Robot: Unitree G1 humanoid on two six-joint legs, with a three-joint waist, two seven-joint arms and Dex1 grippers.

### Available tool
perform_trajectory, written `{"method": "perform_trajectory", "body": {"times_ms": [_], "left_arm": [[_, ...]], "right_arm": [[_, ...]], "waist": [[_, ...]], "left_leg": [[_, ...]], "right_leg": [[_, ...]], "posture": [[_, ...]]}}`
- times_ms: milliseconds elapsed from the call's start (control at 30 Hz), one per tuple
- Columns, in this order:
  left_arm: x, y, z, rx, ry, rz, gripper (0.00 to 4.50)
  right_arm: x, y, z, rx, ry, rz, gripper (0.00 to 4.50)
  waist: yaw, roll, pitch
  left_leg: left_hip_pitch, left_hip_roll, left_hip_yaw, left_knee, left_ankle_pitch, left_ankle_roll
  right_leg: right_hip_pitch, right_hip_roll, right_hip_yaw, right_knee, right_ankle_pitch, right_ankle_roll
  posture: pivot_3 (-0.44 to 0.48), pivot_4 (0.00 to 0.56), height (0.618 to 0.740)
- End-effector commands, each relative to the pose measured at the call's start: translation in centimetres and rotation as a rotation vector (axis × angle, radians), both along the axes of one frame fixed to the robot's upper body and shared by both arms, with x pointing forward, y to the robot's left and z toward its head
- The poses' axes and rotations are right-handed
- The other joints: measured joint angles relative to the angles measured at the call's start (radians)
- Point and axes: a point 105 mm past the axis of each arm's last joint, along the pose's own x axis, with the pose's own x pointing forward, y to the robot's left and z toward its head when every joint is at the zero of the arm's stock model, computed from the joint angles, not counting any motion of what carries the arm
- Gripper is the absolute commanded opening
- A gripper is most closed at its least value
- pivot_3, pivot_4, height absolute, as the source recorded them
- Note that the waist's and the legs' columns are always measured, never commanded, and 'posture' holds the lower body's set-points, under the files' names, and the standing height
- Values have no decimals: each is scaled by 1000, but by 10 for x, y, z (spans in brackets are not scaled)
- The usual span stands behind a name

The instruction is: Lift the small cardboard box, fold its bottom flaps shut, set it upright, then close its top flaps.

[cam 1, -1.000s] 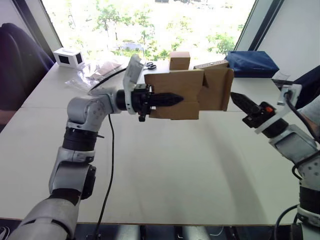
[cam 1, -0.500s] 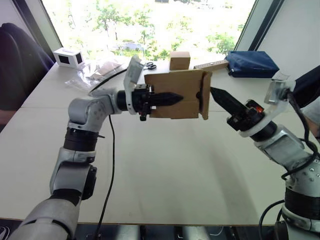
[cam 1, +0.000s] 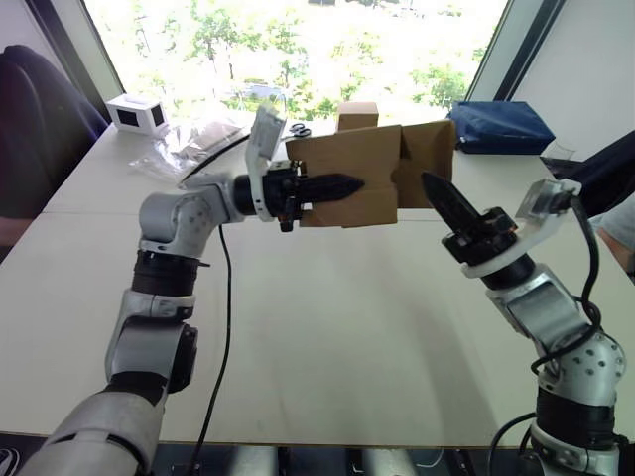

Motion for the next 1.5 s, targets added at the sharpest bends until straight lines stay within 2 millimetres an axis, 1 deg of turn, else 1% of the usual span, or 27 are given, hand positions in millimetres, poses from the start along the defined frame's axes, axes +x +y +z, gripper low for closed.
{"method": "perform_trajectory", "body": {"times_ms": [33,100,133,200,233,300,367,400,467,533,633,767,833,900,967,1100,1267,1333,1400,1433,1500], "left_arm": [[-5,5,18,-36,-56,-15,0],[-6,5,18,-34,-56,-19,0],[-7,5,18,-36,-54,-26,0],[-10,4,18,-35,-53,-42,0],[-11,3,18,-34,-52,-46,0],[-12,2,17,-33,-51,-53,0],[-14,0,18,-37,-50,-58,0],[-14,0,19,-37,-50,-58,0],[-15,0,19,-39,-50,-60,0],[-16,-1,19,-40,-49,-61,0],[-16,-1,19,-40,-49,-61,0],[-16,-2,18,-37,-46,-56,0],[-14,-1,17,-40,-40,-47,0],[-12,-1,17,-42,-37,-40,0],[-12,0,17,-43,-36,-39,0],[-11,0,17,-43,-34,-43,0],[-11,-1,17,-42,-32,-47,0],[-11,-1,17,-42,-32,-48,0],[-11,-1,17,-42,-32,-48,0],[-11,-1,17,-42,-33,-48,0],[-11,-1,17,-42,-33,-48,0]], "right_arm": [[-21,-10,24,17,-105,19,54],[-21,-29,32,76,-122,-32,54],[-18,-41,33,100,-116,-77,54],[-4,-58,25,80,-75,-172,54],[2,-63,21,71,-57,-205,54],[16,-66,12,49,-22,-246,54],[34,-61,5,20,3,-271,54],[39,-59,3,13,9,-276,54],[45,-49,2,-14,1,-262,54],[46,-38,4,-6,-17,-218,54],[46,-27,6,1,-28,-175,54],[32,-3,12,21,-59,-36,54],[22,4,17,72,-75,11,54],[16,6,20,112,-79,30,54],[15,9,17,124,-68,39,54],[14,15,13,120,-55,55,54],[14,18,13,136,-59,61,54],[15,19,12,145,-56,66,540],[15,19,12,152,-54,74,1144],[16,18,11,164,-51,69,1631],[16,16,12,193,-48,69,2354]], "waist": [[0,0,0],[0,0,0],[0,0,0],[0,0,0],[0,0,0],[-1,0,0],[-6,0,0],[-8,1,0],[-6,1,0],[-3,1,0],[0,1,0],[-1,1,1],[-2,1,0],[-2,1,0],[-2,1,1],[-2,1,0],[-3,1,1],[-2,1,1],[-2,1,1],[-2,1,1],[-2,1,1]], "left_leg": [[0,0,0,0,0,0],[0,0,0,0,0,0],[0,0,0,0,0,0],[0,0,0,0,0,0],[0,0,0,0,0,0],[0,0,0,0,0,0],[1,0,1,0,0,0],[1,0,1,0,0,0],[1,1,1,0,0,0],[1,2,0,-1,0,0],[0,3,0,-1,0,0],[0,1,1,-1,0,0],[0,1,1,-1,0,0],[0,1,0,-1,0,0],[0,2,0,-1,0,0],[0,1,1,-1,0,0],[0,1,1,-1,0,0],[0,1,1,-1,0,0],[0,1,1,-1,0,0],[0,1,1,-1,0,0],[0,1,0,-1,0,0]], "right_leg": [[0,0,0,0,0,0],[0,0,0,0,0,0],[0,0,0,0,0,0],[0,0,0,0,0,0],[0,0,0,0,0,0],[0,0,0,0,0,0],[0,0,0,0,0,0],[0,1,1,0,0,0],[0,2,1,1,0,0],[-1,3,0,1,0,0],[-1,4,0,1,0,0],[-1,1,0,1,0,0],[-1,1,0,1,0,0],[-1,1,0,1,0,0],[-1,1,0,1,0,0],[-1,1,0,1,0,0],[-1,1,0,1,0,0],[-1,1,0,1,0,0],[-1,1,0,1,0,0],[-1,1,0,1,0,0],[-1,1,0,1,0,0]], "posture": [[0,150,740],[0,150,740],[0,150,740],[0,150,740],[0,150,740],[0,150,740],[0,150,740],[0,150,740],[0,150,740],[0,150,740],[0,150,740],[0,150,740],[0,150,740],[0,150,740],[0,150,740],[0,150,740],[0,150,740],[0,150,740],[0,150,740],[0,150,740],[0,150,740]]}}
